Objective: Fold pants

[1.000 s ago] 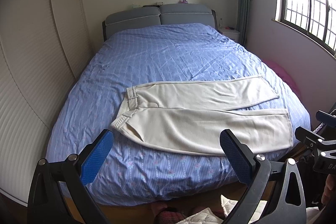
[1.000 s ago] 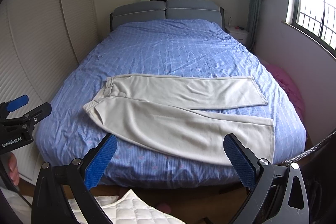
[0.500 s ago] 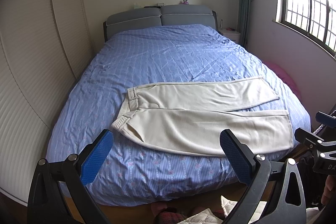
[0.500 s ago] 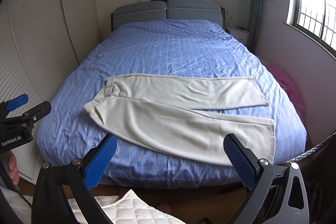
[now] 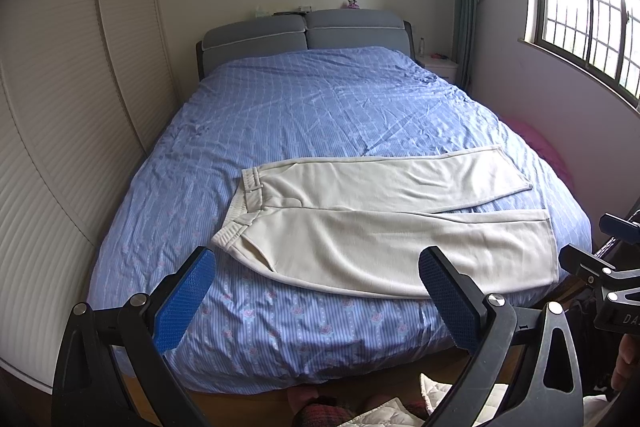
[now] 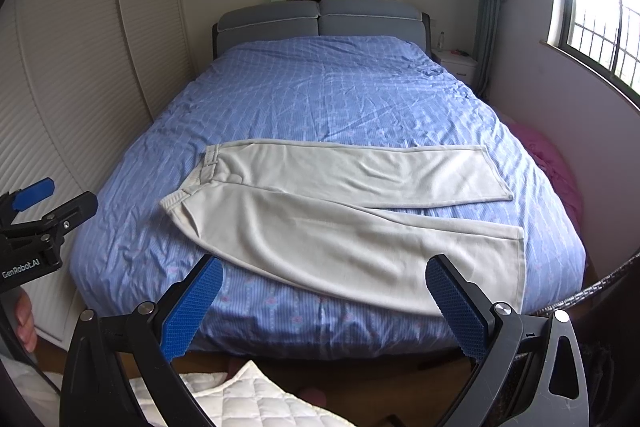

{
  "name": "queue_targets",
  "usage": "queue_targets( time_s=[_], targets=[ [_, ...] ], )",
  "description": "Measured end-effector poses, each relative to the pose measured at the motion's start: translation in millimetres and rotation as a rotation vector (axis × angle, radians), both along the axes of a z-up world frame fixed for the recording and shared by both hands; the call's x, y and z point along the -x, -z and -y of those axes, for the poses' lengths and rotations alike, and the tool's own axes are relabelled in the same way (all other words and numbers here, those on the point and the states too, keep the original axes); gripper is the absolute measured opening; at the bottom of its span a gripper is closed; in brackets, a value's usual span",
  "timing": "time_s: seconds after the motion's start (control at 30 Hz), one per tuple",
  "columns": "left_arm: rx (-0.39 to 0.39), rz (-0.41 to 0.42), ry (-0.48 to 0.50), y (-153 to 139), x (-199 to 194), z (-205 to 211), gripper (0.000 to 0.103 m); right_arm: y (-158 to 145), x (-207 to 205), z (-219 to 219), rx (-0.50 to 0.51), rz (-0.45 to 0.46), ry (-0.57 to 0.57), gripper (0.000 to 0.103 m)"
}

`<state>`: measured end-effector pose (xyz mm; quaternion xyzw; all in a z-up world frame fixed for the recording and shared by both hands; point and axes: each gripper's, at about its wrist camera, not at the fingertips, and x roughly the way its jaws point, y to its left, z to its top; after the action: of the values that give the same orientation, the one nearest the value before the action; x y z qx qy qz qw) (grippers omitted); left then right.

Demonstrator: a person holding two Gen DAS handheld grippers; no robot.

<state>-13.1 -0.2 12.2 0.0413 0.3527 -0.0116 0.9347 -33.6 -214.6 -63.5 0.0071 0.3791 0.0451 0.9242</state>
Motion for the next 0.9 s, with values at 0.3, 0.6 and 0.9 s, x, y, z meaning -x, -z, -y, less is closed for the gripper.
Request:
queue_targets(
  time_s=[0.3,0.6,0.9],
  targets=[
    [0.002,-0.01,0.0,1,0,1,0.103,8,-3,1,0.0,-0.017,-0.001,0.103],
    [-0.009,-0.051,-0.031,13,-21,-17,0.103,28,-23,-11,-0.037,-0.08,-0.003,0.103],
    [-0.028,-0.138,-0.064,56,-72,-78,0.103,83,-72,-52,-0.142,-0.231,0.04,0.103]
  ],
)
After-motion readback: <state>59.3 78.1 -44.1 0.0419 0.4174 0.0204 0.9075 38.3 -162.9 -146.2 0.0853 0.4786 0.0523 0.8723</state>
